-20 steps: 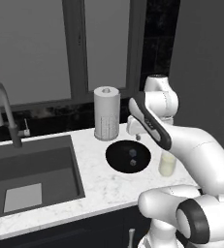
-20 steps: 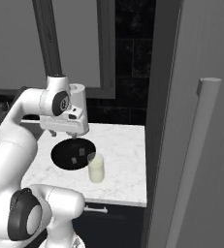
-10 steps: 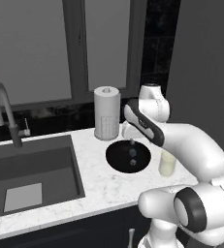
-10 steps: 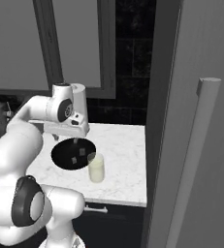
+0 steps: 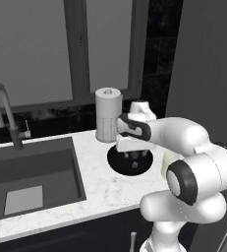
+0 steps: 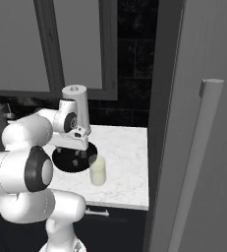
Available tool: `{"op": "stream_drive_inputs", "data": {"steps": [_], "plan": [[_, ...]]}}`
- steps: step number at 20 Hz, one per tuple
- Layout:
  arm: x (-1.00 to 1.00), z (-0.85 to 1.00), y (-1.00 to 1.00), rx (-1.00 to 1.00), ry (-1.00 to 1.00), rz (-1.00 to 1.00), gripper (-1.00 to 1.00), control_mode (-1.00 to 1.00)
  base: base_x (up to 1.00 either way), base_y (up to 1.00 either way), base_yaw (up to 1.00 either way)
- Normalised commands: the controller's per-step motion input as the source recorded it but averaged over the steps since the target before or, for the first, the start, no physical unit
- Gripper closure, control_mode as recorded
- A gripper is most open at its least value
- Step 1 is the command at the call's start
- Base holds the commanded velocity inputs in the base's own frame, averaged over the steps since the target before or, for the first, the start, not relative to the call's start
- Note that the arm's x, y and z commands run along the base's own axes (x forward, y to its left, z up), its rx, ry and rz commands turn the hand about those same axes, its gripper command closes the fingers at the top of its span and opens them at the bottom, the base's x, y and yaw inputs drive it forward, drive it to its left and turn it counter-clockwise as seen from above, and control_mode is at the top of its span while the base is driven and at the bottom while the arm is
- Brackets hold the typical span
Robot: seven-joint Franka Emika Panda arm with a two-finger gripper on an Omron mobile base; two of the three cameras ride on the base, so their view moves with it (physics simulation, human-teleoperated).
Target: Grab a lemon wedge from the fridge and one ice cube from the ice bowl, and put them in the glass of lemonade.
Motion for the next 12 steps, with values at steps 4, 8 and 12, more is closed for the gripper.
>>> {"op": "stream_drive_inputs", "data": {"steps": [4,8,12], "plan": [[0.14,-0.5,0.0,0.0,0.13,0.01,-1.0,-1.0,0.0,0.0,0.0],[0.0,-0.48,0.01,0.0,0.0,0.0,-1.0,-1.0,0.0,0.0,0.0],[0.0,-0.43,0.02,0.0,0.0,0.01,-1.0,-1.0,0.0,0.0,0.0]]}}
